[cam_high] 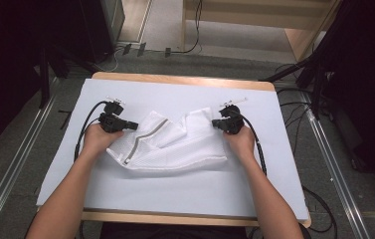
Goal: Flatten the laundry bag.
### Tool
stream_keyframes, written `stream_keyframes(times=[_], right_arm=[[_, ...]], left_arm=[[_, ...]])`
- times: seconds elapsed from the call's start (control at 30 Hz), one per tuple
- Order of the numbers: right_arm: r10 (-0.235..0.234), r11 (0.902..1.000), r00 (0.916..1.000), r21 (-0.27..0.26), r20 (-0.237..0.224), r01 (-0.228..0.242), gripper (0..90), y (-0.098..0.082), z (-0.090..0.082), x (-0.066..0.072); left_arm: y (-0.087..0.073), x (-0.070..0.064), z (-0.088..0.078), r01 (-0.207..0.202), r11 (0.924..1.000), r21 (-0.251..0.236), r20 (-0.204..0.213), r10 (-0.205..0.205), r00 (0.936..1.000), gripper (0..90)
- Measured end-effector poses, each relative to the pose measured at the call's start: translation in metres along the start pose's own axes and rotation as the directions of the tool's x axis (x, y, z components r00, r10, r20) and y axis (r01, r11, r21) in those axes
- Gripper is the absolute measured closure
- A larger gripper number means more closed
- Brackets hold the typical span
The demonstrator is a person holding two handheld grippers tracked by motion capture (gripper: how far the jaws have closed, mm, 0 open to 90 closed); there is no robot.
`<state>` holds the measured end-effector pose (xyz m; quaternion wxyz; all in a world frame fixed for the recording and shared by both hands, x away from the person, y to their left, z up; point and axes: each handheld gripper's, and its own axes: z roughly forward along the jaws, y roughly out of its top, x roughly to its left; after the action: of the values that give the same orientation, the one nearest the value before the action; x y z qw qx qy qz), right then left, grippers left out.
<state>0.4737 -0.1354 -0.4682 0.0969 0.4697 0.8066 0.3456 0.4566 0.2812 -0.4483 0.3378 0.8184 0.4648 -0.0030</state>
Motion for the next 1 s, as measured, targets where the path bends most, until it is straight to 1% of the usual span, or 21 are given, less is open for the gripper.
stream_keyframes(times=[0.03, 0.1, 0.17, 0.2, 0.23, 0.27, 0.3, 0.33, 0.37, 0.4, 0.43, 0.47, 0.53, 0.6, 0.67, 0.7, 0.73, 0.8, 0.93, 1.0], right_arm=[[0.001, 1.0000, 1.0000, -0.001, -0.001, -0.001, 90.0, 0.000, 0.000, 0.000], [0.005, 1.0000, 1.0000, -0.002, 0.001, -0.005, 90.0, 0.000, 0.000, -0.001], [0.007, 1.0000, 1.0000, -0.002, 0.001, -0.007, 90.0, 0.000, -0.001, -0.001], [0.008, 1.0000, 1.0000, -0.001, -0.002, -0.008, 90.0, 0.000, -0.001, -0.002], [0.010, 0.9999, 0.9999, 0.001, -0.002, -0.010, 90.0, -0.001, -0.001, -0.002], [0.010, 0.9999, 0.9999, 0.001, -0.002, -0.010, 90.0, -0.001, 0.000, -0.002], [0.010, 1.0000, 1.0000, 0.002, -0.002, -0.010, 90.0, -0.001, 0.000, -0.002], [0.009, 1.0000, 1.0000, 0.002, -0.001, -0.009, 90.0, -0.001, 0.000, -0.002], [0.006, 1.0000, 1.0000, 0.001, -0.001, -0.006, 90.0, -0.001, 0.000, -0.002], [0.008, 1.0000, 1.0000, 0.002, 0.000, -0.008, 90.0, -0.001, 0.000, -0.002], [0.009, 1.0000, 1.0000, 0.002, -0.002, -0.009, 90.0, -0.001, 0.000, -0.002], [0.010, 0.9999, 0.9999, 0.003, -0.004, -0.010, 90.0, -0.001, 0.000, -0.002], [0.009, 1.0000, 1.0000, 0.003, -0.003, -0.009, 90.0, -0.001, 0.000, -0.002], [0.004, 1.0000, 1.0000, 0.003, 0.001, -0.004, 90.0, -0.001, 0.000, -0.001], [0.006, 1.0000, 1.0000, 0.004, 0.003, -0.006, 90.0, -0.001, 0.000, -0.001], [0.005, 1.0000, 1.0000, 0.003, 0.004, -0.005, 90.0, -0.001, 0.000, -0.001], [0.005, 1.0000, 1.0000, 0.003, 0.003, -0.005, 90.0, -0.001, 0.000, -0.001], [0.004, 1.0000, 1.0000, 0.003, 0.003, -0.004, 90.0, -0.001, 0.000, -0.001], [0.007, 1.0000, 1.0000, 0.003, 0.005, -0.007, 90.0, 0.000, -0.002, -0.002], [0.013, 0.9999, 0.9999, -0.002, 0.009, -0.013, 90.0, 0.000, -0.004, -0.005]], left_arm=[[0.000, 0.000, -0.001, 0.000, 1.0000, -0.005, -0.005, 0.000, 1.0000, 90.0], [0.000, 0.001, -0.003, 0.008, 0.9998, -0.015, 0.001, -0.008, 1.0000, 90.0], [0.000, 0.001, -0.005, 0.005, 0.9997, -0.023, -0.023, -0.005, 0.9997, 90.0], [0.000, 0.003, -0.007, 0.005, 0.9996, -0.026, -0.023, -0.006, 0.9997, 90.0], [-0.001, 0.003, -0.007, 0.017, 0.9994, -0.029, -0.022, -0.018, 0.9996, 90.0], [-0.001, 0.005, -0.008, 0.016, 0.9995, -0.026, -0.034, -0.017, 0.9993, 90.0], [-0.002, 0.006, -0.008, 0.020, 0.9994, -0.029, -0.044, -0.021, 0.9988, 87.4], [-0.004, 0.008, -0.009, 0.027, 0.9992, -0.031, -0.040, -0.028, 0.9988, 82.3], [-0.005, 0.009, -0.009, 0.037, 0.9989, -0.031, -0.027, -0.037, 0.9989, 79.6], [-0.006, 0.010, -0.008, 0.046, 0.9987, -0.019, -0.020, -0.047, 0.9987, 76.8], [-0.007, 0.010, -0.007, 0.047, 0.9989, -0.005, -0.015, -0.047, 0.9988, 76.1], [-0.009, 0.010, -0.007, 0.047, 0.9988, -0.014, -0.007, -0.047, 0.9989, 74.7], [-0.009, 0.010, -0.007, 0.062, 0.9980, -0.010, 0.014, -0.062, 0.9980, 71.4], [-0.010, 0.007, -0.006, 0.052, 0.9986, -0.009, 0.011, -0.052, 0.9986, 71.9], [-0.009, 0.003, -0.004, 0.032, 0.9995, 0.006, -0.007, -0.031, 0.9995, 81.4], [-0.009, 0.001, -0.002, 0.023, 0.9996, 0.019, -0.008, -0.023, 0.9997, 87.1], [-0.008, 0.000, -0.001, 0.024, 0.9996, 0.018, -0.011, -0.024, 0.9997, 89.5], [-0.007, -0.001, -0.001, 0.021, 0.9995, 0.023, -0.012, -0.020, 0.9997, 90.0], [-0.007, 0.002, -0.008, 0.042, 0.9990, -0.016, -0.001, -0.042, 0.9991, 90.0], [-0.007, 0.004, -0.013, 0.048, 0.9980, -0.041, -0.014, -0.048, 0.9987, 90.0]])
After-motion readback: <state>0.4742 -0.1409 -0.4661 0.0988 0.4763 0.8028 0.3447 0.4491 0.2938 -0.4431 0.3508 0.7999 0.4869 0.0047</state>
